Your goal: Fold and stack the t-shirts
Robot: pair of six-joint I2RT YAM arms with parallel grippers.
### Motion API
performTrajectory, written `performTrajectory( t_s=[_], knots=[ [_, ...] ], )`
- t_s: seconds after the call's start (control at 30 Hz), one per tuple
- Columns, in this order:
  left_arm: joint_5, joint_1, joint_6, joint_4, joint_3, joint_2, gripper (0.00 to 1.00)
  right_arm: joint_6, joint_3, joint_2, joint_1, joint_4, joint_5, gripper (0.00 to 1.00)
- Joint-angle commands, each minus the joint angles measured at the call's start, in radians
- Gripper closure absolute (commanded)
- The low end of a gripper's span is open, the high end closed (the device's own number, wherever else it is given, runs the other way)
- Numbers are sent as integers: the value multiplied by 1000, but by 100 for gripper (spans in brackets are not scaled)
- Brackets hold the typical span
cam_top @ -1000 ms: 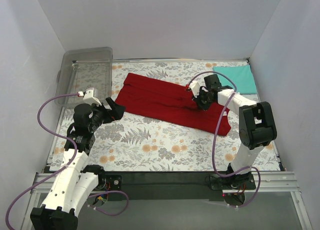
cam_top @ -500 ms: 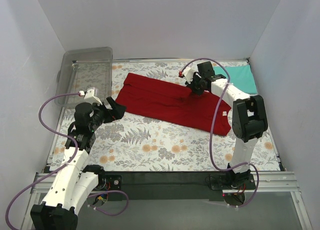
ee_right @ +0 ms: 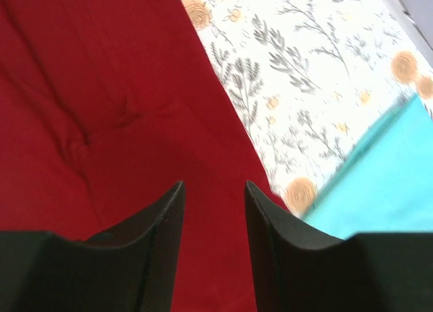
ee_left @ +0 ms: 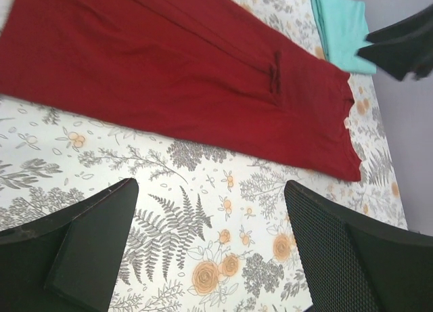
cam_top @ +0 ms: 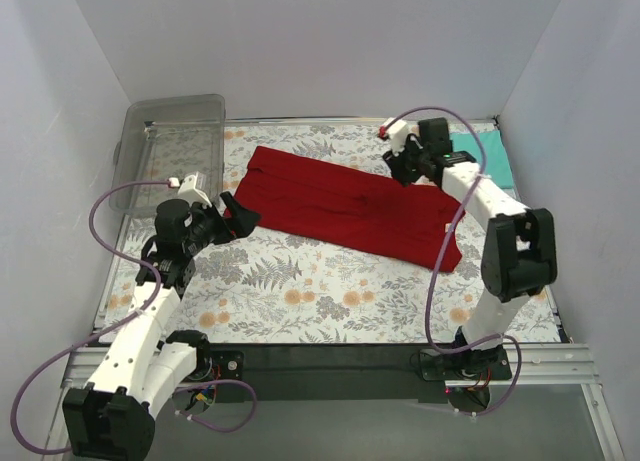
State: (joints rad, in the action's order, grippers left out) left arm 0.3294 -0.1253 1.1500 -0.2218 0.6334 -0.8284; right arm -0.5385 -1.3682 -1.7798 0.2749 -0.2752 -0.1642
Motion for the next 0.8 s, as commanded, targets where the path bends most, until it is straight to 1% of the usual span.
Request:
performTrajectory(
  t_s=[0.0, 0.03, 0.07, 0.1, 0.13, 0.2, 0.23, 0.3, 0.4, 0.43, 0.5, 0.53, 0.6, 0.63, 0.7, 0.73, 0.77],
  knots=[
    [94, 7, 17, 13, 2, -66, 18, 49, 61, 152, -143, -129, -329, 59],
    [97, 7, 20, 10, 0, -81, 18, 32, 89, 199, -182, -151, -374, 59],
    [94, 6, 22, 4, -1, -90, 18, 25, 130, 227, -196, -168, -373, 59],
    [91, 6, 28, 1, -6, -98, 18, 23, 202, 253, -212, -177, -361, 59],
    [71, 6, 36, -1, -8, -115, 18, 26, 242, 302, -245, -182, -324, 59],
    [39, 6, 46, -17, -9, -129, 18, 32, 325, 341, -281, -185, -301, 59],
    [5, 6, 53, -22, -8, -152, 18, 31, 348, 376, -327, -186, -299, 57],
    [-19, 4, 69, -34, -9, -187, 18, 20, 383, 402, -348, -188, -305, 55],
    [-39, -7, 85, -33, -3, -254, 18, -5, 419, 433, -347, -194, -400, 53],
    [-52, -7, 86, -33, 8, -261, 18, -18, 408, 425, -326, -203, -476, 53],
    [-87, -8, 71, -33, 18, -246, 18, -72, 394, 412, -277, -249, -512, 52],
    [-104, -8, 60, -34, 28, -235, 18, -99, 390, 399, -166, -265, -534, 52],
    [-157, -8, 31, -57, 43, -187, 18, -141, 383, 390, -41, -265, -511, 52],
    [-176, -8, 21, -68, 49, -167, 17, -190, 373, 373, 86, -259, -477, 52],
    [-240, -8, -1, -99, 64, -91, 17, -218, 324, 344, 182, -207, -466, 51],
    [-263, -8, -6, -109, 66, -59, 16, -230, 304, 303, 251, -182, -478, 50],
    [-286, -8, -9, -122, 63, -29, 15, -227, 278, 277, 280, -150, -474, 48]
  ],
)
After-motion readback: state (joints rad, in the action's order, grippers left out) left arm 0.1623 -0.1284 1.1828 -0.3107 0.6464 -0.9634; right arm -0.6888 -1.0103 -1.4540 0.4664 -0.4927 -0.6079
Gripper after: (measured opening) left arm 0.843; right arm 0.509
